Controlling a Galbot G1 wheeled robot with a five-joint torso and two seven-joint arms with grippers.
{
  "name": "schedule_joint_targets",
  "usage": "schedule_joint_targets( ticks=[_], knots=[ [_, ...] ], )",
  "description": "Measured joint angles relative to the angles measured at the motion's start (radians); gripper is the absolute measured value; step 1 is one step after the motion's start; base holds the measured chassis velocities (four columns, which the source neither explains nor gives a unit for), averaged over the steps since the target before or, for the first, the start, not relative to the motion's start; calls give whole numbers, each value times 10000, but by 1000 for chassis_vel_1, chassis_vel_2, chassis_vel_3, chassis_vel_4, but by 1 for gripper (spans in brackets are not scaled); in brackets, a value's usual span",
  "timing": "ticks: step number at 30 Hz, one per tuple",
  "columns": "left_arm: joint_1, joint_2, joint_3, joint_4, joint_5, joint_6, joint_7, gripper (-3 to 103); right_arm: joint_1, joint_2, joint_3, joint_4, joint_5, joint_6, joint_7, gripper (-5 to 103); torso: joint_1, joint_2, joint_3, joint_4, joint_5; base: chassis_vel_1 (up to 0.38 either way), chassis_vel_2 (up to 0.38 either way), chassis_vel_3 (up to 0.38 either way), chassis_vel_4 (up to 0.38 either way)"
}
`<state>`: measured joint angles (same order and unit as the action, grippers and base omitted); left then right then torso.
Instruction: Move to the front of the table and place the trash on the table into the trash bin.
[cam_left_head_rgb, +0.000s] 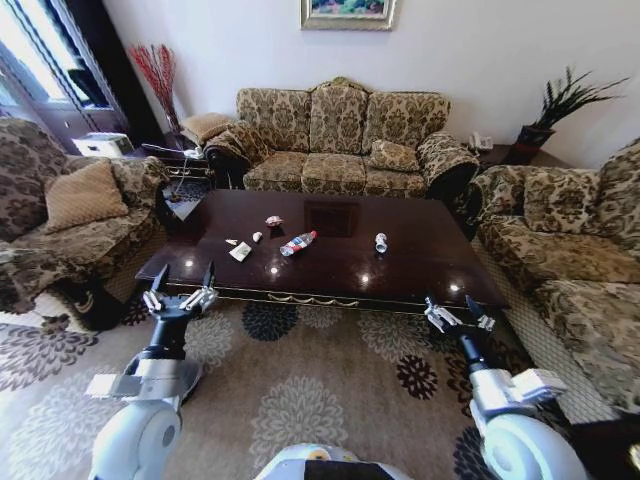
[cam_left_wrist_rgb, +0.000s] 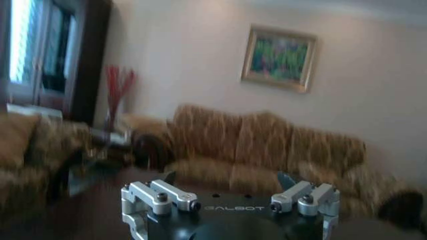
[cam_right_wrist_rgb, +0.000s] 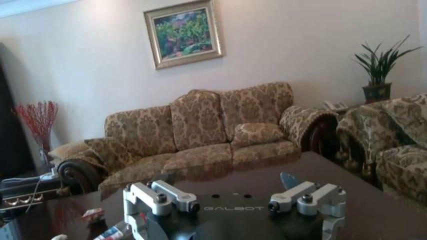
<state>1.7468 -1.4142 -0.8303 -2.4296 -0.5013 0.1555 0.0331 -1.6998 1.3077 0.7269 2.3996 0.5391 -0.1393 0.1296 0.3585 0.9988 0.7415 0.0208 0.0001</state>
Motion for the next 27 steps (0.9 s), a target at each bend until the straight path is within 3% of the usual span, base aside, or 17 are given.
schedule_joint_targets(
  ticks=[1, 2, 4, 9, 13, 21, 27],
  knots=[
    [126, -66, 17, 12, -85, 779, 99, 103, 26, 9, -3, -82, 18, 16, 0, 100, 0, 0, 0, 0, 1, 0, 0, 0, 0],
    [186, -164, 51, 108, -73, 1119, 151, 100, 31, 15, 4, -159, 32, 72, 0, 100, 0, 0, 0, 0, 0, 0, 0, 0, 0],
    [231, -284, 93, 205, -47, 1225, 221, 98, 15, 21, 48, -266, 64, 181, 0, 100, 0, 0, 0, 0, -3, 0, 0, 0, 0],
    [349, -621, 384, 416, 193, 953, 392, 97, -95, -25, 175, -666, 263, 425, 0, 100, 0, 0, 0, -1, 0, 0, 0, 0, 0],
    [431, -783, 555, 553, 519, 627, 593, 100, -33, -31, 177, -1082, -152, 750, 0, 100, 0, 0, 0, -2, 0, 0, 0, 0, 0],
    [543, -1233, 828, 798, 1091, 477, 580, 100, 153, 40, -110, -2099, -608, 1468, 0, 100, 0, 0, 0, -1, 1, 0, 0, 0, 0],
    [505, -1303, 804, 1163, 1108, 451, 464, 102, 436, -49, -244, -2334, -619, 1475, 0, 100, 0, 0, 0, 0, -1, 13, 20, -11, -12]
  ],
)
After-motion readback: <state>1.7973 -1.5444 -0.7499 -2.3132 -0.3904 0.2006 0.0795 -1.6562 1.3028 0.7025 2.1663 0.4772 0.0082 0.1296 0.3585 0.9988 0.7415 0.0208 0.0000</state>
